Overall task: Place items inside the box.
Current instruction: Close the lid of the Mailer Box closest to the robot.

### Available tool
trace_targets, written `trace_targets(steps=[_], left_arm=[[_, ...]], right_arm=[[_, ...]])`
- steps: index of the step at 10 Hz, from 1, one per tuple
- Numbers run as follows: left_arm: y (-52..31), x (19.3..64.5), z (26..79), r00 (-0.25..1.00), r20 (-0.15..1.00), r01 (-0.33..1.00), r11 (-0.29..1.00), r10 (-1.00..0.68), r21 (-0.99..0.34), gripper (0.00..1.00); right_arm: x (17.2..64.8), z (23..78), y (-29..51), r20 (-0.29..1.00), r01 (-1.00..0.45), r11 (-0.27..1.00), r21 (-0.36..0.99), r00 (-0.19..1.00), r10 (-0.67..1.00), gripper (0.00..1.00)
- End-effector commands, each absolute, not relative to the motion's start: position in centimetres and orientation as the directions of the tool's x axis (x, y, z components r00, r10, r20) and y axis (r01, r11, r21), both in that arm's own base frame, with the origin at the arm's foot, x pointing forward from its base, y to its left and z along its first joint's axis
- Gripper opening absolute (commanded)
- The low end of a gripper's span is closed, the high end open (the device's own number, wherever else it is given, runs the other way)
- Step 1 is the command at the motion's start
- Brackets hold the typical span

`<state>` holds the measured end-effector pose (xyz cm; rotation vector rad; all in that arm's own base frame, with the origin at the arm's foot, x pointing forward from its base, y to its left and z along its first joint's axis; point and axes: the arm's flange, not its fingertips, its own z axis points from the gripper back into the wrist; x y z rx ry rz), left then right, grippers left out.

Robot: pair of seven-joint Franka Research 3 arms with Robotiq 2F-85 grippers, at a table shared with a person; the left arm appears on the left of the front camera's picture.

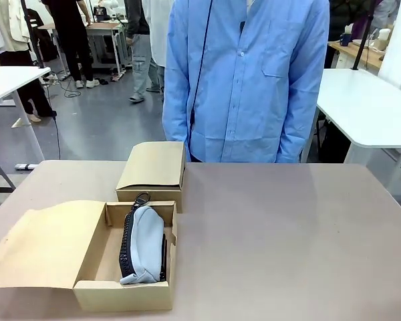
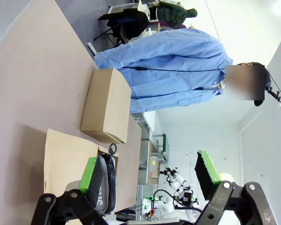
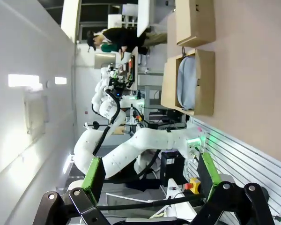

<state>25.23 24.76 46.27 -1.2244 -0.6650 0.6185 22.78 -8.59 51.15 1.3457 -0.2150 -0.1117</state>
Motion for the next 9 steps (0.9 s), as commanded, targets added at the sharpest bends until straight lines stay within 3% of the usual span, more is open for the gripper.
trace_targets(steps=[1, 4, 5, 6, 7, 9], left_arm=[[24.4, 25.1, 46.1, 0.657, 0.143, -0.039, 0.223, 0.74, -0.974, 1.0], [24.8, 25.2, 46.3, 0.662, 0.125, -0.071, 0.228, 0.739, -0.971, 1.0], [22.9, 24.7, 47.7, 0.658, 0.386, 0.184, 0.359, 0.647, -0.915, 1.0], [19.8, 23.9, 47.5, 0.618, 0.629, 0.429, 0.469, 0.47, -0.772, 1.0], [16.7, 22.8, 46.4, 0.587, 0.767, 0.605, 0.488, 0.259, -0.628, 1.0], [13.5, 20.6, 43.7, 0.383, 0.923, 0.847, 0.415, -0.04, -0.333, 1.0]], right_arm=[[23.0, 51.6, -8.3, 0.068, -0.026, 0.202, 0.979, 0.977, -0.202, 1.0], [23.0, 51.6, -8.3, 0.068, -0.026, 0.202, 0.979, 0.977, -0.202, 1.0], [23.0, 51.6, -8.3, 0.068, -0.026, 0.202, 0.979, 0.977, -0.202, 1.0], [23.0, 51.6, -8.3, 0.068, -0.026, 0.202, 0.979, 0.977, -0.202, 1.0], [23.0, 51.6, -8.3, 0.068, -0.026, 0.202, 0.979, 0.977, -0.202, 1.0], [23.0, 51.6, -8.3, 0.068, -0.026, 0.202, 0.979, 0.977, -0.202, 1.0]])
